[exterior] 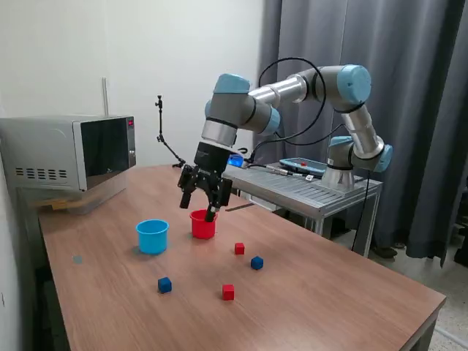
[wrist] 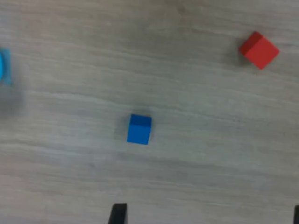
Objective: Place red objects in the red bin, and blue objects in the blue bin.
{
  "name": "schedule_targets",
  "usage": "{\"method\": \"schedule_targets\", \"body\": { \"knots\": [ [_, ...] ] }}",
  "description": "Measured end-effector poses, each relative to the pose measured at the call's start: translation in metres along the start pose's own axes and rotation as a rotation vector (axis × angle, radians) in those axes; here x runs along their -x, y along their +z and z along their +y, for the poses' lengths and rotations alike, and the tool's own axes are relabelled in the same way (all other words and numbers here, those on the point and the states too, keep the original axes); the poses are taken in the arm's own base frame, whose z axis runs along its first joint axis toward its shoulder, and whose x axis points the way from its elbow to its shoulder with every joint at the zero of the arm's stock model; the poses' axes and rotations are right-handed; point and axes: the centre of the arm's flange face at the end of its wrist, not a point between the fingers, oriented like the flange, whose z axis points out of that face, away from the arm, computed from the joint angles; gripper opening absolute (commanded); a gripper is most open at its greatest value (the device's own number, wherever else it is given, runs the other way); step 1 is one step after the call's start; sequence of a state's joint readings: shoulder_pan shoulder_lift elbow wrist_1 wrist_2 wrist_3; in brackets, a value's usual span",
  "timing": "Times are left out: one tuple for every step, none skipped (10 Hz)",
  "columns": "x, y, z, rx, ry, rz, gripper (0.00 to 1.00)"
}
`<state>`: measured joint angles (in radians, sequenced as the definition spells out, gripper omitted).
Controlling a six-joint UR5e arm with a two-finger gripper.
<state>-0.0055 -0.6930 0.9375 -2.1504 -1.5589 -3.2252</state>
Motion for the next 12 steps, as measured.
{"method": "schedule_targets", "body": {
  "knots": [
    [0.001,0.012,0.002,-0.003,0.004,0.002,1.0],
    [0.004,0.024,0.003,-0.009,0.01,0.003,1.0],
    [0.013,0.036,0.003,-0.018,0.02,0.001,1.0],
    [0.025,0.044,0.003,-0.024,0.034,-0.003,1.0],
    [0.036,0.048,0.004,-0.026,0.047,-0.007,1.0],
    [0.045,0.052,0.005,-0.025,0.056,-0.011,1.0],
    [0.051,0.057,0.007,-0.022,0.062,-0.013,1.0],
    [0.055,0.062,0.009,-0.018,0.066,-0.01,1.0],
    [0.056,0.066,0.011,-0.015,0.069,0.005,1.0],
    [0.054,0.071,0.011,-0.015,0.07,0.031,1.0],
    [0.052,0.077,0.009,-0.02,0.071,0.054,1.0],
    [0.05,0.082,0.007,-0.027,0.071,0.069,1.0]
  ]
}}
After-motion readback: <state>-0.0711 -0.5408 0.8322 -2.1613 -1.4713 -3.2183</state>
